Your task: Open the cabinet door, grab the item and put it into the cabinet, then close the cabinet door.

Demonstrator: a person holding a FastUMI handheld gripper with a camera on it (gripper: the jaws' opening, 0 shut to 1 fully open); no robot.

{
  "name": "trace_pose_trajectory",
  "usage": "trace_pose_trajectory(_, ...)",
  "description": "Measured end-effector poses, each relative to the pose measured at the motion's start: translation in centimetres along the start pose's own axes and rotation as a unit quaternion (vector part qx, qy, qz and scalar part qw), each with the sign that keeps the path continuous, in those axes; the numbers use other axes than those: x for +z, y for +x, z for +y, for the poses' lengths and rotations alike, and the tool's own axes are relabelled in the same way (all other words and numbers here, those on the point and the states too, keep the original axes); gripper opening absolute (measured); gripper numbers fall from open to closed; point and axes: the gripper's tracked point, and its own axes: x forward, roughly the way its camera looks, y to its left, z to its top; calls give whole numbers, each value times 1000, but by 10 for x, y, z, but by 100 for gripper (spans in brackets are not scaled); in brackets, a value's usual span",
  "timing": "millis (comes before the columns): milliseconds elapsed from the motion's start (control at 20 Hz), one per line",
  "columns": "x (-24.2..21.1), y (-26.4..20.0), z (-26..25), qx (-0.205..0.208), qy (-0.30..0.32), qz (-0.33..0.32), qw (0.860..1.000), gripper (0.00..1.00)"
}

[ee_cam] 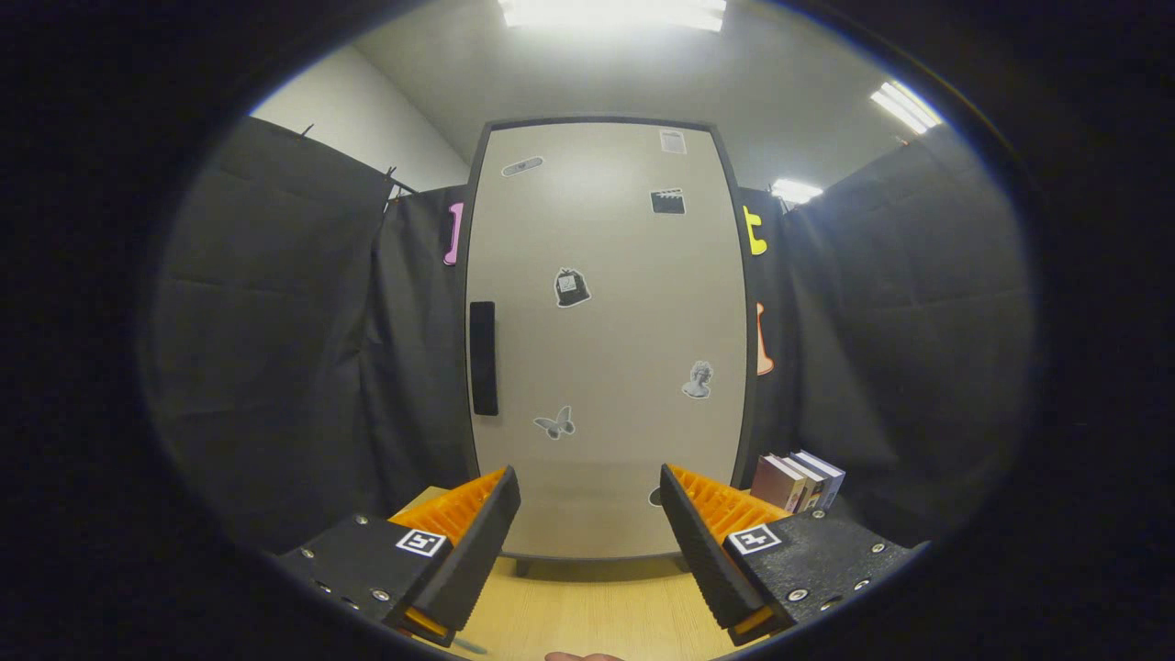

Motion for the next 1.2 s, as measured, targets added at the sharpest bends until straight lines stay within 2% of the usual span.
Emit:
trace_pose_trajectory(300, 14, 24, 11, 18, 7, -6, 1000, 95)
trace_pose_trajectory(600, 29, 80, 51, 58, 8, -8, 998, 95)
trace_pose_trajectory(950, 31, 147, 91, 76, 17, 2, 997, 95)
trace_pose_trajectory(1200, 28, 178, 119, 91, -12, 1, 996, 95)
